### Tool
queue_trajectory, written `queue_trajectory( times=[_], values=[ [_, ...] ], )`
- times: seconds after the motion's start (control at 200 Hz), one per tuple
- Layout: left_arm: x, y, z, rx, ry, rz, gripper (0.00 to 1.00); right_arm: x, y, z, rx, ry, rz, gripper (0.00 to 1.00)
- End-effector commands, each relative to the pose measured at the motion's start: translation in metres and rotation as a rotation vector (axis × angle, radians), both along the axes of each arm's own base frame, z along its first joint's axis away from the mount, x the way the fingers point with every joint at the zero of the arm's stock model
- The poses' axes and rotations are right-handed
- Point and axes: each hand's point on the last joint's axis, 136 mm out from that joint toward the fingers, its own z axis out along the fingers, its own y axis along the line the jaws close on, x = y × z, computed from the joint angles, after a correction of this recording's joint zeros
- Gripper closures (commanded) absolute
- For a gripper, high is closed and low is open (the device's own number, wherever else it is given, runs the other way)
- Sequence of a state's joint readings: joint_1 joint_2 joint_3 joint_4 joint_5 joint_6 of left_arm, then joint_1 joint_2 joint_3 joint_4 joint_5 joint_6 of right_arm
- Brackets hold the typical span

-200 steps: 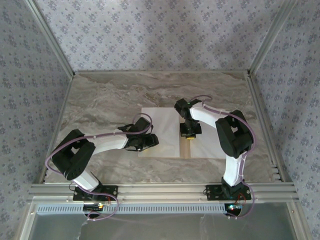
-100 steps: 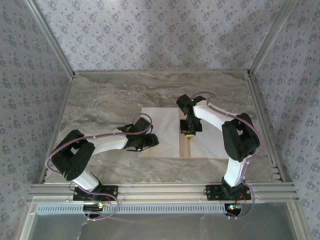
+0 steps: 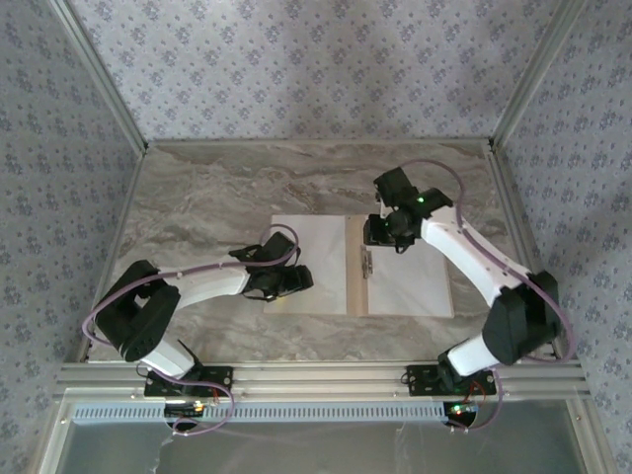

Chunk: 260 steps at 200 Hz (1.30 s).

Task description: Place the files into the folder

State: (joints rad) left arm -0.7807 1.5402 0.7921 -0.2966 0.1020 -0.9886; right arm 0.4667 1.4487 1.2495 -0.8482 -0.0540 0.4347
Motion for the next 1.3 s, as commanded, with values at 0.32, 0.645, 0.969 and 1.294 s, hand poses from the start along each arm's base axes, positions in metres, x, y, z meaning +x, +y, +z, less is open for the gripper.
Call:
queue_trajectory(
  times=[0.32,0.645,0.969,1.294],
  values=[
    [0.022,0.031,0.063,0.078,-0.164,-0.049,0.00,0.015,-0.028,0.034,0.186,-0.431,-0.003,0.36],
    [0.027,0.059,0.091,0.103,-0.308,0.011,0.00,0.026,-0.084,0.007,0.175,-0.574,-0.231,0.19],
    [0.018,0.078,0.071,0.102,-0.352,0.091,0.00,0.028,-0.082,-0.018,0.216,-0.573,-0.250,0.19],
    [0.000,0.076,0.052,0.028,-0.307,0.065,0.00,0.031,-0.067,-0.027,0.240,-0.529,-0.218,0.20]
  ],
)
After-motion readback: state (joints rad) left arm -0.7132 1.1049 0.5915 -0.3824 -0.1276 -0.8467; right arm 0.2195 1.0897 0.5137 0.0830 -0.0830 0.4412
